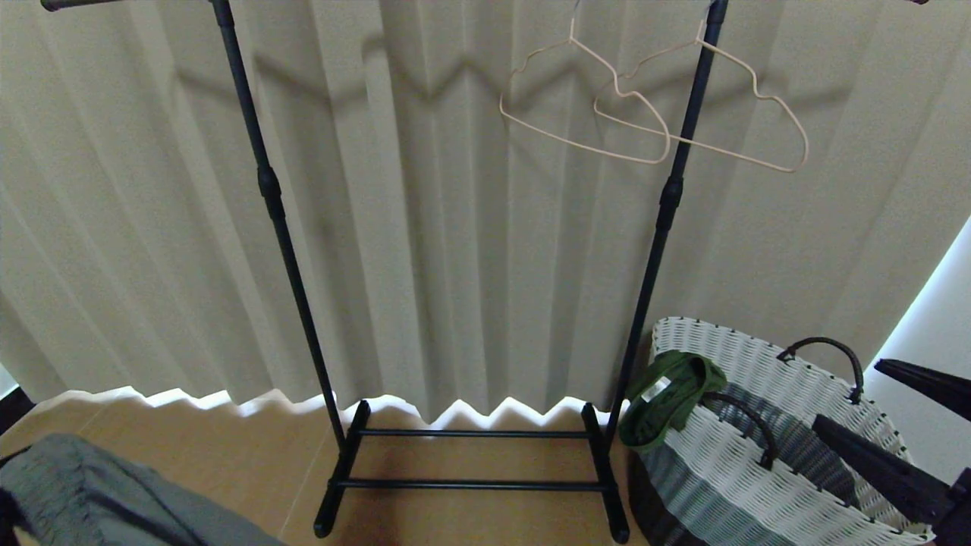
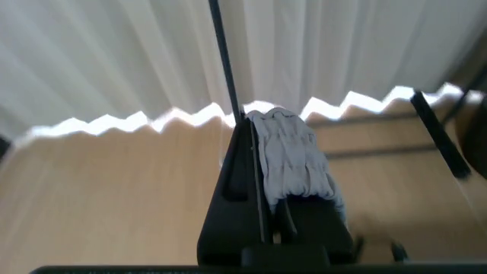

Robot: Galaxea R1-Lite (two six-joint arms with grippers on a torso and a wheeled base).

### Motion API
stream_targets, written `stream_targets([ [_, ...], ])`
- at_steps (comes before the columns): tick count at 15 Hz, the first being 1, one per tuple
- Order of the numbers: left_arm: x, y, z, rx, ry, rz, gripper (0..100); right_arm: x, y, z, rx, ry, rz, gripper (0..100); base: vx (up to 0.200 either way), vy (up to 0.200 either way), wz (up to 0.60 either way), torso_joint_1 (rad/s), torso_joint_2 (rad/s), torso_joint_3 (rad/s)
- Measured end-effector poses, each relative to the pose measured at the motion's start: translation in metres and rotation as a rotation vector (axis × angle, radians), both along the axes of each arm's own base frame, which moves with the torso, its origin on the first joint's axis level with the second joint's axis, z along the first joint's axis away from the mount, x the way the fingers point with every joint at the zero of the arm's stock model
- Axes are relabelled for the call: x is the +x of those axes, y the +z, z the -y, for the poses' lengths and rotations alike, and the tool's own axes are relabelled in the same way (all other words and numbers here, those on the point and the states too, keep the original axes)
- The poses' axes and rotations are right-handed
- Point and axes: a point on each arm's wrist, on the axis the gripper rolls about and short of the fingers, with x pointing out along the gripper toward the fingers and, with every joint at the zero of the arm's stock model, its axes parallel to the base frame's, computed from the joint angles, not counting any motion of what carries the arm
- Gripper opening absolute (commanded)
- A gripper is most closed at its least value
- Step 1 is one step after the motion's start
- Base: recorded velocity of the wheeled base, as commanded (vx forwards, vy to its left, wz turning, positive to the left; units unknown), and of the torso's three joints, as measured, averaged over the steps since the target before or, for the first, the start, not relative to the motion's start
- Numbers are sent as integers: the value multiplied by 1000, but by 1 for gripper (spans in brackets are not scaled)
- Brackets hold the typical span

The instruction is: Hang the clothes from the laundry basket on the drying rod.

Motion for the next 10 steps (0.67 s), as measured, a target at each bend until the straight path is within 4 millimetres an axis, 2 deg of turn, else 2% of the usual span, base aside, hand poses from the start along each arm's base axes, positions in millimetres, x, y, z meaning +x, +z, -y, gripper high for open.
stream_targets([
  [2, -34, -21, 0, -16, 0, -22, 0, -21, -19, 5, -1, -50, -22, 100, 0, 0, 0, 0, 0, 0],
  [5, -72, -57, 0, -31, -34, -10, 0, -41, -30, 7, 0, -72, -40, 100, 0, 0, 0, 0, 0, 0],
  [8, -86, -78, 3, -63, -143, 67, 0, -65, -40, 6, 0, -79, -47, 100, 0, 0, 0, 0, 0, 0],
  [10, -85, -80, 3, -62, -166, 170, 0, -80, -45, 6, 0, -83, -16, 100, 0, 0, 0, 0, 0, 0],
])
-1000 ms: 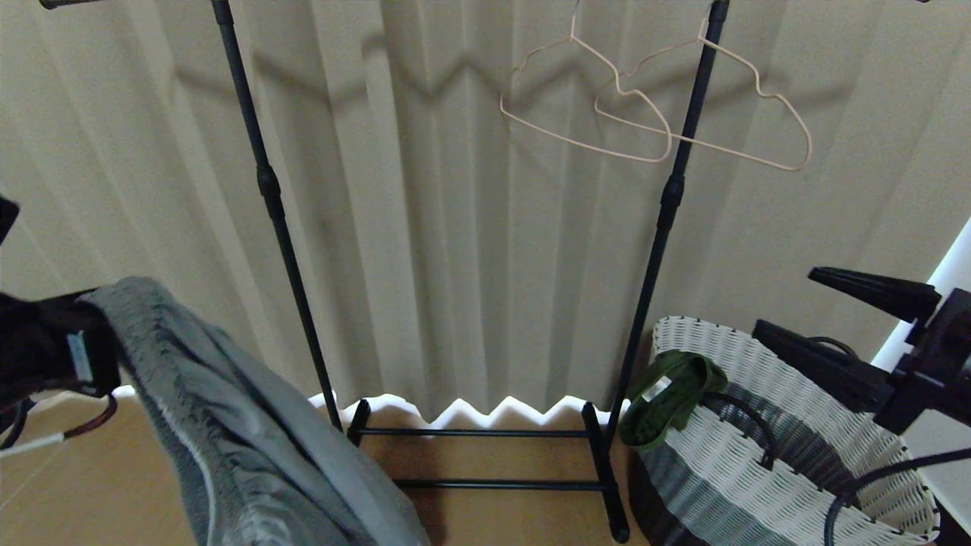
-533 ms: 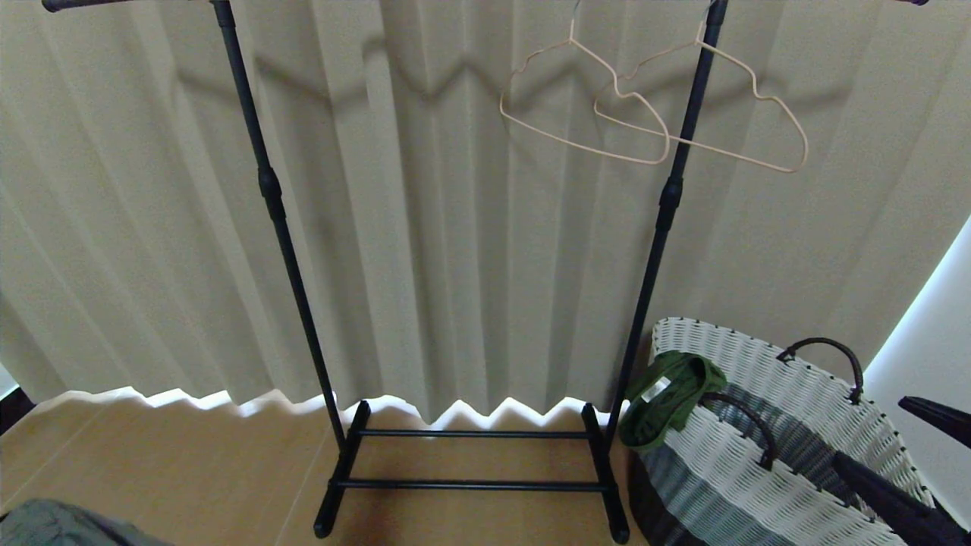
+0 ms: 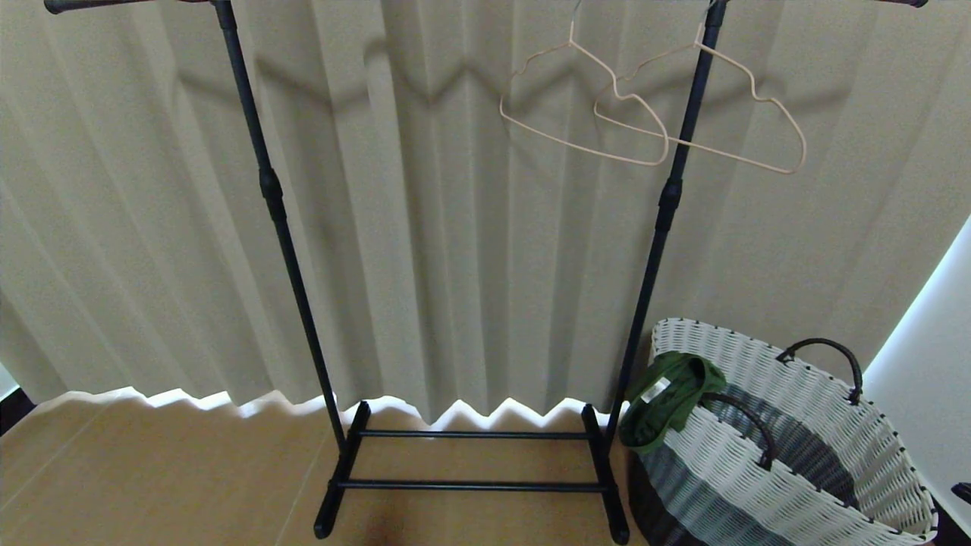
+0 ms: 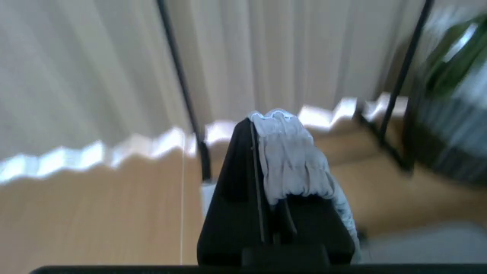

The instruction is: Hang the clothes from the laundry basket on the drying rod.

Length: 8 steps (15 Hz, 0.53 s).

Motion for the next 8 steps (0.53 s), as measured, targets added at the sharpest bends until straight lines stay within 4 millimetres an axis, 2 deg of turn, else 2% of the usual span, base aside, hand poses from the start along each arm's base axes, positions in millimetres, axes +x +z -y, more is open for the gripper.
stream_targets([
  [3, 2, -8, 1, -6, -56, 45, 0, -27, -14, 0, -3, -53, 77, 100, 0, 0, 0, 0, 0, 0],
  [4, 2, -9, 1, -8, -55, 44, 0, -34, -21, 2, -1, -121, 87, 100, 0, 0, 0, 0, 0, 0],
  [6, 2, -10, 1, -9, -55, 47, 0, -41, -27, 5, 12, -260, 135, 100, 0, 0, 0, 0, 0, 0],
  [8, 2, -10, 1, -9, -56, 45, 0, -45, -28, 6, 24, -313, 170, 100, 0, 0, 0, 0, 0, 0],
])
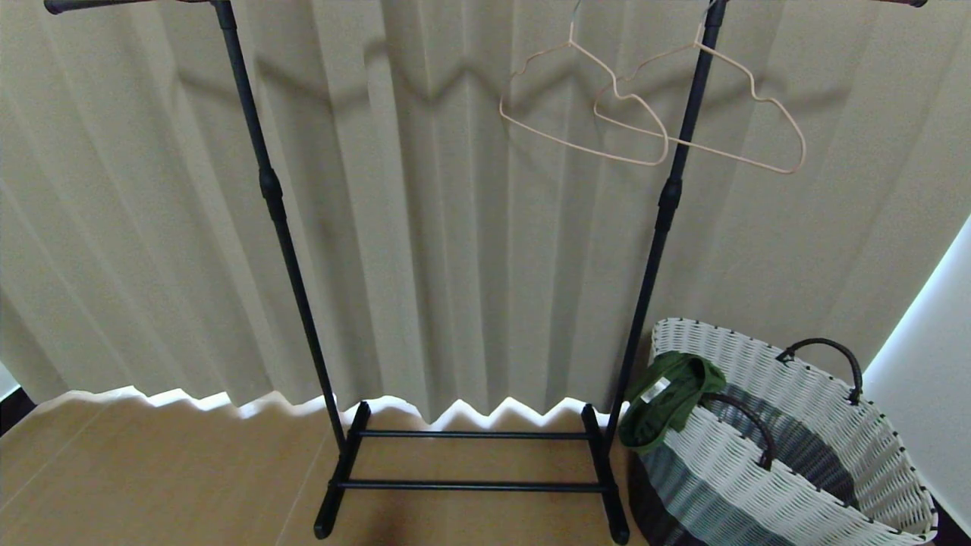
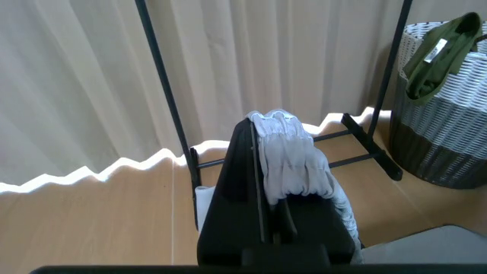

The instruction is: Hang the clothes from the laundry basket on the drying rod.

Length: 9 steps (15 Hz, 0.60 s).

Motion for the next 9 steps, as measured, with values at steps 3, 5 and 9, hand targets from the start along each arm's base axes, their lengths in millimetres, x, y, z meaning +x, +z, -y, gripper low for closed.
stream_targets([
  [3, 0, 0, 0, -1, -1, -1, 0, -2, 0, 0, 2, -14, 24, 100, 200, 0, 0, 5, 1, -1],
  [5, 0, 0, 0, 0, 1, -2, 0, -2, 0, 0, 5, -9, 29, 100, 200, 0, 0, 5, 0, 5],
  [9, 0, -1, 0, 1, 3, -3, 0, -2, 0, 0, 39, -6, 29, 100, 200, 0, 0, 5, 1, 2],
])
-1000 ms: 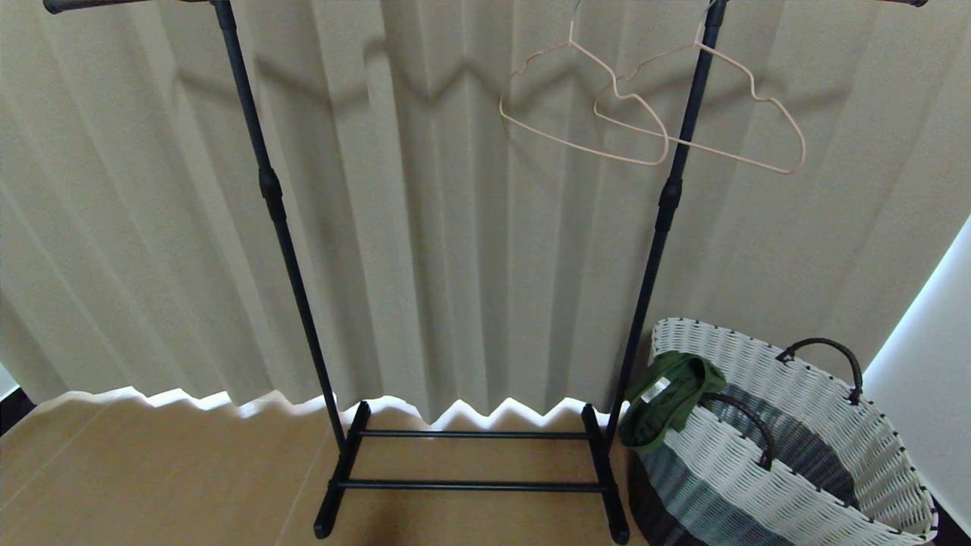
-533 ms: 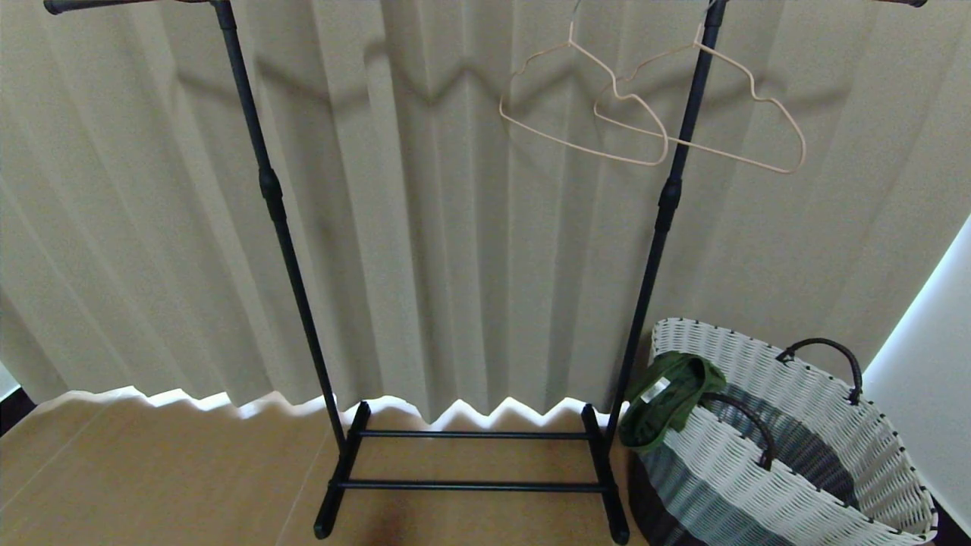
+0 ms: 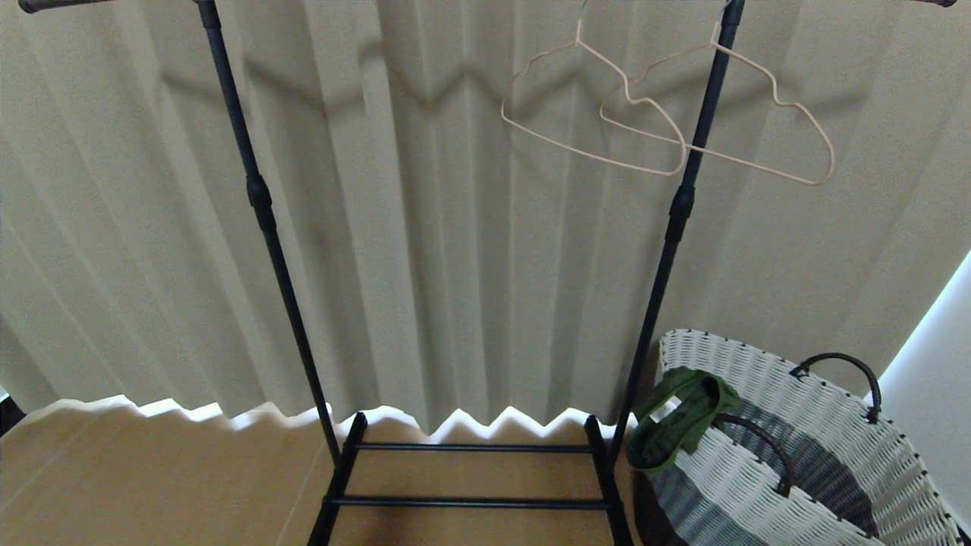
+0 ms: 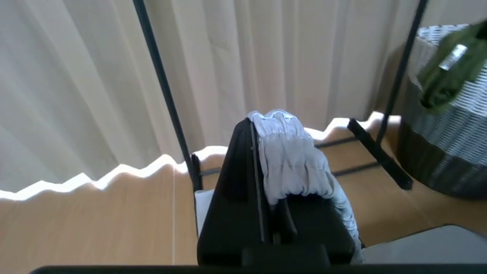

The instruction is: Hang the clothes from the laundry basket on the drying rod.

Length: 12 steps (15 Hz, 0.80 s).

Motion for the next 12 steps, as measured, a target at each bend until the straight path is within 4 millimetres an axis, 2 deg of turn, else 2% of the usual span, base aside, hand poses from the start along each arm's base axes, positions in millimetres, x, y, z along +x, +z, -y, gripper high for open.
stream_targets([
  [3, 0, 0, 0, 0, 0, 1, 0, 0, 0, 0, 8, 0, -1, 100, 200, 0, 0, 4, 6, 2],
  [12, 0, 0, 0, 1, -3, 3, 0, 0, 0, 0, 5, 5, 0, 100, 0, 0, 0, 0, 0, 0],
])
